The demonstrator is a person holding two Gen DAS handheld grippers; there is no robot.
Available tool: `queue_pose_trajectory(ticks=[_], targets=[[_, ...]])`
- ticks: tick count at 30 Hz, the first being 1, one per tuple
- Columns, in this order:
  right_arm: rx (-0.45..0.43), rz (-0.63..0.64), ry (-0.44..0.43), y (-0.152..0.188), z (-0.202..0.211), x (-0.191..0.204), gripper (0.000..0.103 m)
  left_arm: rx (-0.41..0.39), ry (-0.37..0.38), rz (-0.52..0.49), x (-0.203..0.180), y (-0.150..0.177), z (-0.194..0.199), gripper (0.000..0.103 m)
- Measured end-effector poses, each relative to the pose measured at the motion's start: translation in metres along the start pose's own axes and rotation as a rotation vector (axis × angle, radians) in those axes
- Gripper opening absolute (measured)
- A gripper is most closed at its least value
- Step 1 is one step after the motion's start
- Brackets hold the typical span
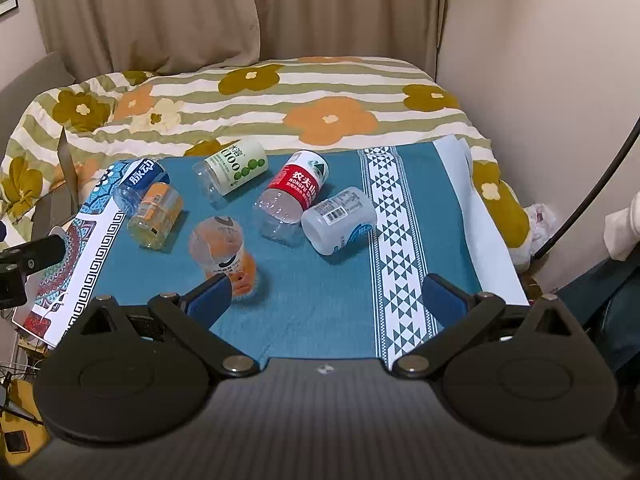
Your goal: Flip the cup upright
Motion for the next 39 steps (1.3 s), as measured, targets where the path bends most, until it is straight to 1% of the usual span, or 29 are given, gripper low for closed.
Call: queue_pose_trajectory(ticks=[9,19,39], targets=[[-0.010,-0.005,0.001,0.0000,0.0041,-0.0022,0.103,-0.015,0.003,-0.025,-0.0081,-0.0017,0.0031,0.103],[-0.014,-0.001,0.004,-0.0003,0.0061,-0.0015,0.103,-0.022,0.015,-0.013,-0.0062,-0.0020,0.0052,0.103],[-0.016,0.002,0.008,-0.0029,0.0078,-0.0010,0.103,-0.028,0.013,-0.014,-0.0035,-0.0017,0.0032,0.103]])
Point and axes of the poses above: each gripper's, at about its wrist camera, not at the fingertips, and z roughly against the way its jaws point, x to its left, y to its underside, the point moved 6 cm from there along -z, roughly the way its jaws point, and after that the axes turned 11 degrees about y, right-handed, at the moved point
